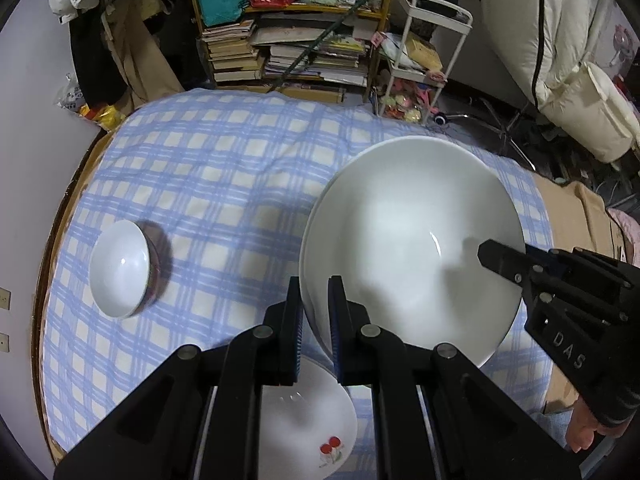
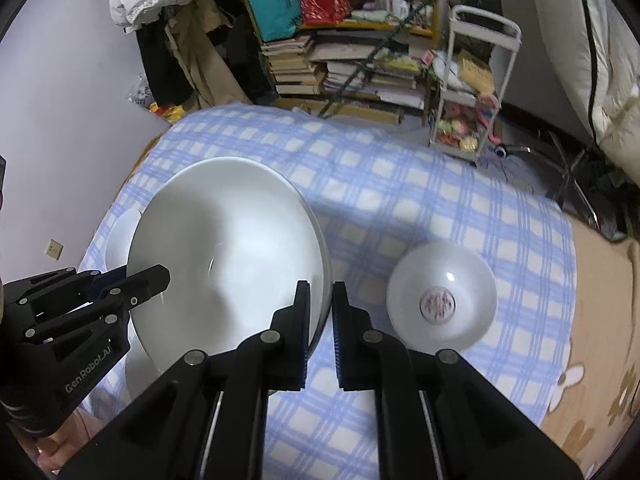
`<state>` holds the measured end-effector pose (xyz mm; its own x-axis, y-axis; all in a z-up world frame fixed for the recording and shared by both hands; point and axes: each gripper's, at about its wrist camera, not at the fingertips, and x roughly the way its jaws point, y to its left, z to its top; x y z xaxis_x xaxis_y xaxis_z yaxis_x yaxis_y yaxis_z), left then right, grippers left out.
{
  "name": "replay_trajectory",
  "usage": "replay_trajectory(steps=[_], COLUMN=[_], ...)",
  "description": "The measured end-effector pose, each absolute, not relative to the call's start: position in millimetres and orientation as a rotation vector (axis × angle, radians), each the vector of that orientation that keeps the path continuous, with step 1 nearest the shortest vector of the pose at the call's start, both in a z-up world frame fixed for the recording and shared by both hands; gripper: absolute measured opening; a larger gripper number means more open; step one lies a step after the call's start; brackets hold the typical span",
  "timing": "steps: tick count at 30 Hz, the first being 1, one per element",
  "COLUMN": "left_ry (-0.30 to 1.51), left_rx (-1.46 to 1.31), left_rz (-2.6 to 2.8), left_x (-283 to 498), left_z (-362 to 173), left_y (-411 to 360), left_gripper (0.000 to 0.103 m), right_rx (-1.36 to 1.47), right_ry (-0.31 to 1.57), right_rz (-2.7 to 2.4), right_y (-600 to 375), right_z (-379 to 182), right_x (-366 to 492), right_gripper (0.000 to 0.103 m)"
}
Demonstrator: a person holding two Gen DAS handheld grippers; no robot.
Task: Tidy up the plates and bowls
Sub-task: 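Lift the large white bowl with both grippers and carry it across the table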
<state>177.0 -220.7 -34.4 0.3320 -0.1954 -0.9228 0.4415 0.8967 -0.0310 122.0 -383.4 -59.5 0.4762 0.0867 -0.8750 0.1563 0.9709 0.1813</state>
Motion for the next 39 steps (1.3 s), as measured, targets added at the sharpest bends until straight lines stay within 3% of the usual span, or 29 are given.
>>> replay_trajectory(steps=[28, 39], left_ry=[1.334, 1.357], left_rx=[0.371, 0.341], left_rz=[-0.445, -0.457], left_x=[138.8, 141.8], left_z=[-136.6, -140.9], left_y=[-248.6, -243.6], left_gripper=[0.012, 0.012], right_rx=[0.373, 0.413], right_ry=[1.207, 1.170], right_rz=[-0.217, -0.229], right_y=[-389.4, -390.6], right_z=[-166.3, -172.5], right_x=[72.7, 66.0], right_gripper=[0.012, 0.012])
